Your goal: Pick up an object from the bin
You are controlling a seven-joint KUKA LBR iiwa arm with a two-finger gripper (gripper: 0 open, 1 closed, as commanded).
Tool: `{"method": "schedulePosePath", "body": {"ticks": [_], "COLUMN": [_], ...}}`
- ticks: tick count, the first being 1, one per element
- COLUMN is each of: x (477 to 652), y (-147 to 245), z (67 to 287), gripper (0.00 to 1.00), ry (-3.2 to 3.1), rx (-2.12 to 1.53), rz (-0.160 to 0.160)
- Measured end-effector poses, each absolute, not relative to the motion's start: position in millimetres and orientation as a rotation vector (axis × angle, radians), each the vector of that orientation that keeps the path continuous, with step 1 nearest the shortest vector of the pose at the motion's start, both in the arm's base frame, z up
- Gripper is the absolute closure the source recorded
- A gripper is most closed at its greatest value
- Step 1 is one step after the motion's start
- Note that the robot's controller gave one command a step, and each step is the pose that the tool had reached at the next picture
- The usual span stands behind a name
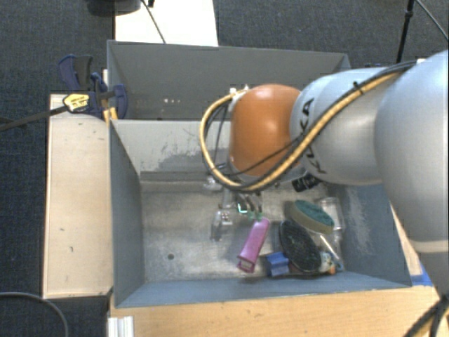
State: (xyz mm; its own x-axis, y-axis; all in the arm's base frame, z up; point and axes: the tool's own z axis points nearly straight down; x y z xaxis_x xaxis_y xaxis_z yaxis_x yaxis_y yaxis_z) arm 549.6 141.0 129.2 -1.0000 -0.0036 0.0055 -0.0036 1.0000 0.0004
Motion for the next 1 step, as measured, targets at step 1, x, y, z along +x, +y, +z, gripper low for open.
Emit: {"method": "schedulePosePath", "body": {"ticks": [1], "x": [476.6], "y": [96.2], "z": [131.6], "gripper": [0.00], "ry": [-3.135], "rx": [-0.101], "rz": [0.003]}}
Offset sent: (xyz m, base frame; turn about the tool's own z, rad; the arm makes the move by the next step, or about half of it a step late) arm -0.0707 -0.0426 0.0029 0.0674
